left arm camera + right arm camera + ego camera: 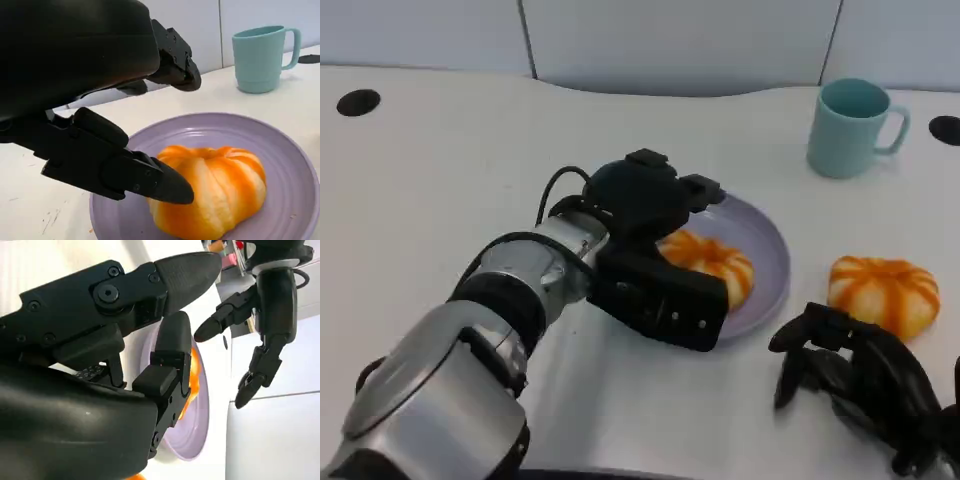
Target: Grasp the bread from the table and place it into the plate.
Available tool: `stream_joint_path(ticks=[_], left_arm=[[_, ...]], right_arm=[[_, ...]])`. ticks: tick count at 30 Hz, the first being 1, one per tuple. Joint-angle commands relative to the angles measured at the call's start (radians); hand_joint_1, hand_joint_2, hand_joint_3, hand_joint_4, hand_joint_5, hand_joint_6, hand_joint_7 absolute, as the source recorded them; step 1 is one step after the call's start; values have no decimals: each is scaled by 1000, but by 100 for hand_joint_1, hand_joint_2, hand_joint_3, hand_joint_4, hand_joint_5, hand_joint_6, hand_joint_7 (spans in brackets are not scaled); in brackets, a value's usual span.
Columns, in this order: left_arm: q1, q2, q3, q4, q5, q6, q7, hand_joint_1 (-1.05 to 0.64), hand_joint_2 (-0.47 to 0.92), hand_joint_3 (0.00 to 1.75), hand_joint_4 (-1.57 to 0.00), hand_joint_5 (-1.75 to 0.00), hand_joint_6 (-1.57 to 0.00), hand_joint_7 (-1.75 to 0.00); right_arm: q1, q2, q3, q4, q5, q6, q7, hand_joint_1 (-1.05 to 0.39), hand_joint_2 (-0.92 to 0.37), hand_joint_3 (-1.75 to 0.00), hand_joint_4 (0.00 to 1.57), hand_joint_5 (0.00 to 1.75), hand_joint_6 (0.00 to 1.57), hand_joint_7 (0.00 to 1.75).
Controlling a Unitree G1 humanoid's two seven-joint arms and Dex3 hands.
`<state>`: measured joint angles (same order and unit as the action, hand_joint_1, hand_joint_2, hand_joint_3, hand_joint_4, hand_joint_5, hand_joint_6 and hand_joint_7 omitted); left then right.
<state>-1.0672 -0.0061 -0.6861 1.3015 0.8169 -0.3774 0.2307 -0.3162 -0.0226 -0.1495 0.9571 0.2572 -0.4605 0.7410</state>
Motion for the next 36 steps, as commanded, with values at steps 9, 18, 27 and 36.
stream_joint_path(ticks=[9, 18, 27, 36], left_arm=[[-20, 6, -12, 0, 5, 4, -1, -83, 92, 16, 0, 0, 0, -32], [-20, 6, -13, 0, 4, 4, -1, -83, 92, 16, 0, 0, 0, -32], [-22, 8, -8, 0, -1, 6, -16, -84, 92, 16, 0, 0, 0, -28], [5, 62, 43, -26, -43, -71, 26, -84, 92, 19, 0, -100, 0, -79]], right_arm=[[24, -5, 2, 27, -13, -1, -10, -56, -92, -10, 65, 163, 72, 110], [23, -6, 2, 29, -13, -2, -10, -56, -92, -10, 65, 163, 72, 111], [18, -4, -6, 38, -1, 10, 1, -56, -92, -9, 65, 163, 72, 111], [10, -10, -22, 40, 23, 67, 25, -55, -92, -9, 63, 161, 72, 107]])
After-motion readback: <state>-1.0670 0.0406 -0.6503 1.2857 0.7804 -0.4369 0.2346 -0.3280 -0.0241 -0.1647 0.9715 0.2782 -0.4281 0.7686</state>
